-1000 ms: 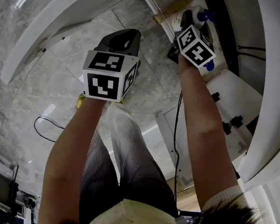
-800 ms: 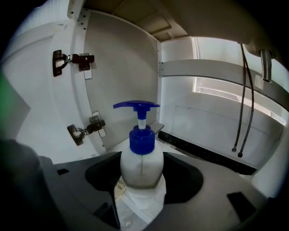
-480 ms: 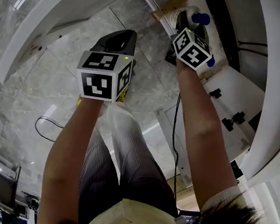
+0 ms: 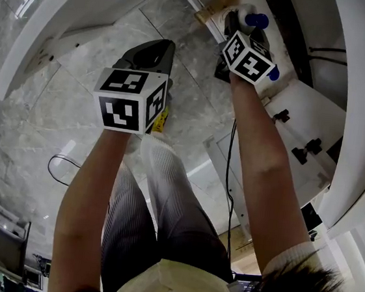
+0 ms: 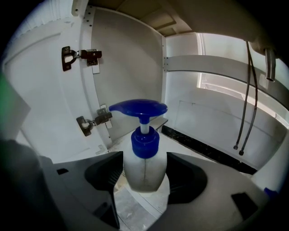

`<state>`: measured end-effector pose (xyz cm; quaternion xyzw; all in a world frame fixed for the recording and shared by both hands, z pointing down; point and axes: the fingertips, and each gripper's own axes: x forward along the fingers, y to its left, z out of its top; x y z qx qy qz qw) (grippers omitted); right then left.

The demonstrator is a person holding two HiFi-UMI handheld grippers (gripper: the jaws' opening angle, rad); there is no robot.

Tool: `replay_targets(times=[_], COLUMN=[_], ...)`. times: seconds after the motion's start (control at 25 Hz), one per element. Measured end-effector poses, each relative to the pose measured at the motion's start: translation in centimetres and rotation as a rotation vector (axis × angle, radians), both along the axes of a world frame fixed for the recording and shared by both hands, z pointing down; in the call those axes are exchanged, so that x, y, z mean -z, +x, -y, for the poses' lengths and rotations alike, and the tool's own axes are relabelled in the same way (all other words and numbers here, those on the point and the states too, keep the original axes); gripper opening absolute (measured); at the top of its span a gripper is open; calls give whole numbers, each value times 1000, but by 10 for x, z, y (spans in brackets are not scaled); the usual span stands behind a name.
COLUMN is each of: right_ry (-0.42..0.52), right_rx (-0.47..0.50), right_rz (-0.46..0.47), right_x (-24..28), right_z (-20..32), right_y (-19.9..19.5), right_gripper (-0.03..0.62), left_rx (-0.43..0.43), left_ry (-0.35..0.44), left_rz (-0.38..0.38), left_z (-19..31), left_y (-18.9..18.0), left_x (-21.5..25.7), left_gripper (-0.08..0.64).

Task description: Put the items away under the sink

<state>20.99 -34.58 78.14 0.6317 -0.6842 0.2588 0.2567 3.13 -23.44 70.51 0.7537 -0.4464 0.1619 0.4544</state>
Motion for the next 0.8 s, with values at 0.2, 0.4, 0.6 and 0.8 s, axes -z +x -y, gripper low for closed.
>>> replay_targets(times=[0.2, 0.4, 0.6, 0.8], right_ry=[-5, -2, 6, 14], right_rx=[3, -37, -78, -97], right_rz=[-2, -26, -14, -19], right_x=[3, 7, 14, 28], right_z=[-6, -11, -17, -27], right_y=[-2, 4, 5, 2], right_gripper=[284, 293, 294, 295], left_rx=[3, -9, -15, -43], left_ry=[10, 16, 14, 16], left_rz=[-15, -15, -17, -17], left_z=[0, -2, -7, -14], left_y=[-2, -4, -7, -8], left_x=[7, 11, 15, 27], left_gripper=[49, 49, 49, 49])
